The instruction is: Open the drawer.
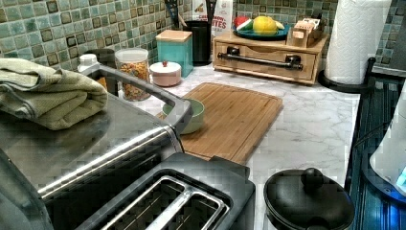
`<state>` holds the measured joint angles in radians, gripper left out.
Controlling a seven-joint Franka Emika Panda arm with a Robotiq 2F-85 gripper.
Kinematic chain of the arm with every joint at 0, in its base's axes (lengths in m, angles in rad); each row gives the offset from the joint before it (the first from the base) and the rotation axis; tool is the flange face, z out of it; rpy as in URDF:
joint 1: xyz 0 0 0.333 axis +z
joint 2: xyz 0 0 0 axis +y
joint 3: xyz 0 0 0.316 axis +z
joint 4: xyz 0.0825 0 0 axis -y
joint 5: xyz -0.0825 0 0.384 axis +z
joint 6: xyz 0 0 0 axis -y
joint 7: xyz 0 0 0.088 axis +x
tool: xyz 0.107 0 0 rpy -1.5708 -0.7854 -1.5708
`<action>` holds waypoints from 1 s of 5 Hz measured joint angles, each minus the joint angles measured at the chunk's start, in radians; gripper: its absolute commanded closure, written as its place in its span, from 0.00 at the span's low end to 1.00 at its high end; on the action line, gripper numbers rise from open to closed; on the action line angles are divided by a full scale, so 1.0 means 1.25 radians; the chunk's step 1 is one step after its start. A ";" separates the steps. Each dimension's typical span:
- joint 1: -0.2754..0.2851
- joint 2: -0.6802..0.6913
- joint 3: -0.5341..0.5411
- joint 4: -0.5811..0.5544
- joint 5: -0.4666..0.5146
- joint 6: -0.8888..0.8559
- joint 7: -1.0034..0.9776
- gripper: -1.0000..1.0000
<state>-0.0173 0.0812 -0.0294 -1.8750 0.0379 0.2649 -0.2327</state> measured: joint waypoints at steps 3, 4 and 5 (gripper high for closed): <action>-0.038 -0.090 0.028 -0.192 -0.002 0.168 -0.454 0.00; -0.046 -0.119 0.016 -0.252 -0.008 0.185 -0.500 0.00; -0.057 -0.130 -0.018 -0.281 -0.037 0.186 -0.611 0.00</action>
<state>-0.0890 -0.0818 -0.0518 -2.2266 -0.0084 0.4978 -0.9966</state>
